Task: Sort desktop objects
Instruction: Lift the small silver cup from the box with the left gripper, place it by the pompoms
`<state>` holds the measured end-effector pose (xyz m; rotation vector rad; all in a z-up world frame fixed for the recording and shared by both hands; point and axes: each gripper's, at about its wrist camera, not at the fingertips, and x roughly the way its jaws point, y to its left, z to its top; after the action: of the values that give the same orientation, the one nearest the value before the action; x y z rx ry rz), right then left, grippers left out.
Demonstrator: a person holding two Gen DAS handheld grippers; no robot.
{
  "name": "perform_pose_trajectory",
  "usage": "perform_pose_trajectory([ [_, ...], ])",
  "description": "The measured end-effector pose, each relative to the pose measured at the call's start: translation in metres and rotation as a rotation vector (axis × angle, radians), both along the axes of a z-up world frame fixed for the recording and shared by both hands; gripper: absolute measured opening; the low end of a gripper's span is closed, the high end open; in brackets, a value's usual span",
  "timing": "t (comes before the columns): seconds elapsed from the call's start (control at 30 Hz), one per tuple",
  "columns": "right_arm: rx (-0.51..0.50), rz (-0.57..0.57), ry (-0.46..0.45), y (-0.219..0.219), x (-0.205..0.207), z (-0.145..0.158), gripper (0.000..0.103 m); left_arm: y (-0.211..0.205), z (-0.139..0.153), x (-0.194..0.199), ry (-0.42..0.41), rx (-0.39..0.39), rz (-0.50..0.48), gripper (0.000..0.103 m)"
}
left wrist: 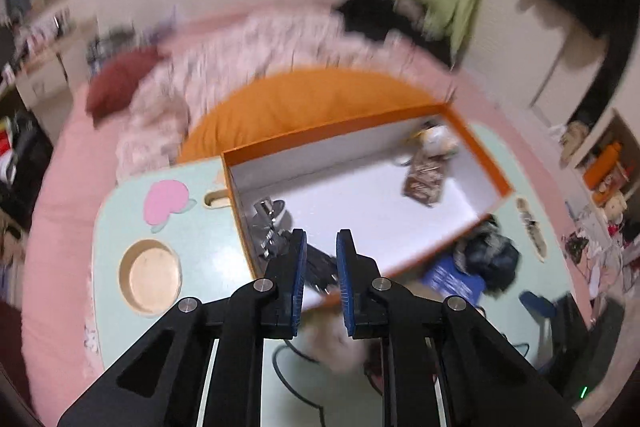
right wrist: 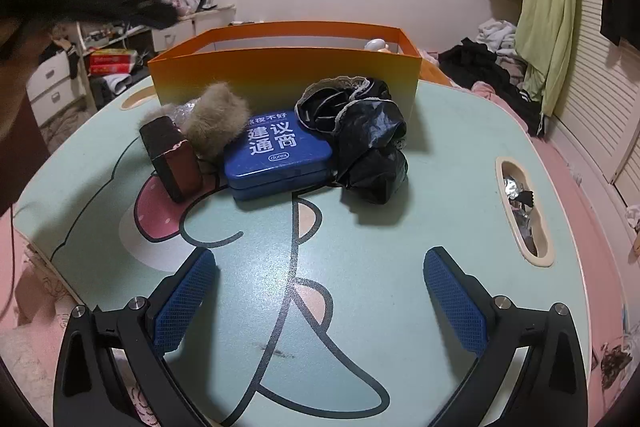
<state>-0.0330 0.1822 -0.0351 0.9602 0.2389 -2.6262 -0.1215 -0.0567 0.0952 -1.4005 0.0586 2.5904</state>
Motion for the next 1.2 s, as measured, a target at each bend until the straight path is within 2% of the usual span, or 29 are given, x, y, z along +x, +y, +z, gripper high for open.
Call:
perform_pose_trajectory([
  [0.17,-0.003,0.005,0.004,0.000,0.001,0.000,0.103,0.031,-0.028,-0.045,-0.087,-0.337,-0.053,0.017],
  [0.37,-0.004,0.007,0.006,0.001,0.001,-0.001,0.103,0.049,-0.061,-0.062,-0.183,-0.505,-0.095,0.017],
  [0.43,-0.004,0.007,0.006,0.001,0.001,-0.001,0.103,0.053,-0.068,-0.067,-0.156,-0.591,-0.084,0.017],
  [0.47,-0.004,0.008,0.006,0.001,0.001,-0.001,0.103,0.052,-0.069,-0.069,-0.145,-0.599,-0.076,0.016],
  [0.53,-0.005,0.008,0.007,0.000,0.001,-0.001,0.103,0.048,-0.064,-0.072,-0.123,-0.567,-0.064,0.010],
  [0.6,-0.006,0.009,0.007,0.001,0.002,-0.001,0.103,0.041,-0.059,-0.071,-0.117,-0.501,-0.060,0.004],
  [0.8,-0.005,0.008,0.007,0.000,0.002,-0.001,0.103,0.025,-0.027,-0.046,-0.025,-0.321,-0.072,0.003],
  [0.93,-0.005,0.009,0.007,0.001,0.002,-0.001,0.103,0.018,0.002,-0.002,0.049,-0.117,-0.137,0.003],
  [1.03,-0.005,0.009,0.007,0.001,0.002,-0.002,0.103,0.019,0.003,0.040,0.057,-0.009,-0.208,0.003],
  [1.1,-0.005,0.009,0.007,0.000,0.002,-0.002,0.103,0.024,-0.005,0.061,0.058,0.026,-0.236,0.003],
  [1.2,-0.005,0.009,0.007,0.001,0.002,-0.002,0.103,0.028,-0.018,0.078,0.054,0.075,-0.224,0.003],
])
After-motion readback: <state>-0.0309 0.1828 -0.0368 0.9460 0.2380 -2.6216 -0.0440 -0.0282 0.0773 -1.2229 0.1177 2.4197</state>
